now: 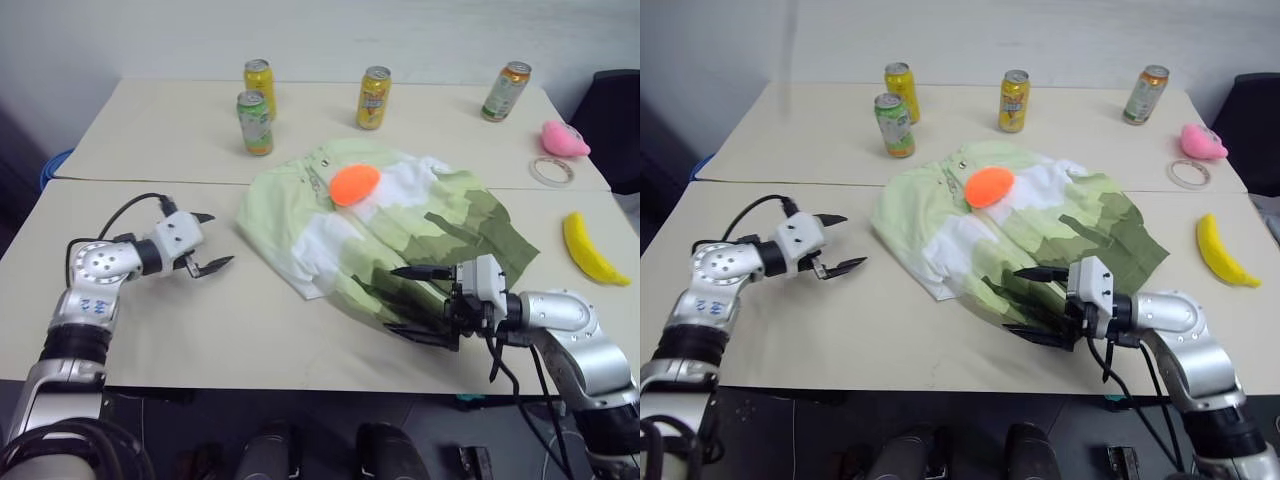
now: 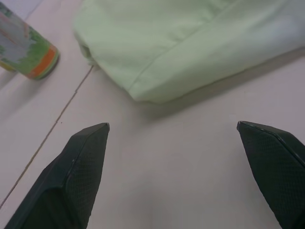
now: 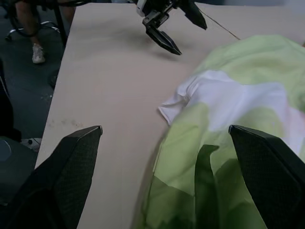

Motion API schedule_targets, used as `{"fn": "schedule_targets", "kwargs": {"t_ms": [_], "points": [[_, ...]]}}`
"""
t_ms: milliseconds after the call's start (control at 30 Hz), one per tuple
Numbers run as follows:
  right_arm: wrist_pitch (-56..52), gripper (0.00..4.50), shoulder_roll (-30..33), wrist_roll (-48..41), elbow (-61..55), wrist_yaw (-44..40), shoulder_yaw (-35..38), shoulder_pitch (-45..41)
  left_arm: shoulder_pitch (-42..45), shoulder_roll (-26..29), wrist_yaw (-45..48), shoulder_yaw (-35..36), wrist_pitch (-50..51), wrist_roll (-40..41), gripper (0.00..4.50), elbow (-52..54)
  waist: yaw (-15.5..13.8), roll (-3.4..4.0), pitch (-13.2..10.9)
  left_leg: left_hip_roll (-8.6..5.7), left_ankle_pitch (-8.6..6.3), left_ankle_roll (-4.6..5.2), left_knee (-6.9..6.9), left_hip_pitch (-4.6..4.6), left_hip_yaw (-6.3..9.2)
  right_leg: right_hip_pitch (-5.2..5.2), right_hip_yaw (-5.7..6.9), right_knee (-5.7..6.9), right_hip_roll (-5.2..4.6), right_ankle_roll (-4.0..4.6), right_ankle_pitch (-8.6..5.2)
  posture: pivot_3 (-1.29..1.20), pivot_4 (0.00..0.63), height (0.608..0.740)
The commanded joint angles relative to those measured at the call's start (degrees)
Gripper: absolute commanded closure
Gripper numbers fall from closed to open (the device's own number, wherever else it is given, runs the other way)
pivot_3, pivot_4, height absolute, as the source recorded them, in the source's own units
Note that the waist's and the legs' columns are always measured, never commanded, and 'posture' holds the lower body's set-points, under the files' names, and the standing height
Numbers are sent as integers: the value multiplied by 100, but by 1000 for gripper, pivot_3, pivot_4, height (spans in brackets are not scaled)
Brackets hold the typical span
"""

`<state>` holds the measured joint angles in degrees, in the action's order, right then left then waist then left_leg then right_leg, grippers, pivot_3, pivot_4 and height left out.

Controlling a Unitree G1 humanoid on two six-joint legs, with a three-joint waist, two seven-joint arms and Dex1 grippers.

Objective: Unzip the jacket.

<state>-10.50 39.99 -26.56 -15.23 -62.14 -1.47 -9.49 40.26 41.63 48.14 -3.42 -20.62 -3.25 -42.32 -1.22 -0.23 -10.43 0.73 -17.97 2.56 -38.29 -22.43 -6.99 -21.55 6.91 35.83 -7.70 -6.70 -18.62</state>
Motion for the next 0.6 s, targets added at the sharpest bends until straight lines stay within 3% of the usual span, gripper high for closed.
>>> {"fn": "schedule_targets", "kwargs": {"t_ms": [33,233,267,333,600], "points": [[-197,41,-178,280,-369,418,-271,97,563,-186,-44,-310,-615,-394,0,-744,-20,-6,3,0,0,0,0,-1,1,0,2,1,0,0,0,0,150,740],[-343,41,-827,1427,68,1720,-693,-232,1397,-968,-275,-557,-870,-679,0,-1905,-16,-11,5,-2,1,2,-6,-3,1,0,8,6,-1,-1,0,0,150,740],[-398,0,-948,1551,170,1905,-741,-314,1472,-1049,-200,-592,-921,-707,362,-2043,-9,-12,6,-3,1,2,-6,-4,1,0,9,6,-1,-1,0,0,150,740],[-581,557,-1236,1698,376,2267,-775,-455,1583,-1209,-43,-611,-977,-711,754,-2302,0,-13,6,-1,2,2,-5,-3,1,0,14,7,2,-1,0,0,150,740],[-552,3259,-1558,1880,611,2481,-797,-644,1458,-1571,976,-522,-790,-416,3241,-2560,-12,-15,8,-5,3,5,-10,-4,7,4,17,10,2,-1,0,0,150,740]]}}
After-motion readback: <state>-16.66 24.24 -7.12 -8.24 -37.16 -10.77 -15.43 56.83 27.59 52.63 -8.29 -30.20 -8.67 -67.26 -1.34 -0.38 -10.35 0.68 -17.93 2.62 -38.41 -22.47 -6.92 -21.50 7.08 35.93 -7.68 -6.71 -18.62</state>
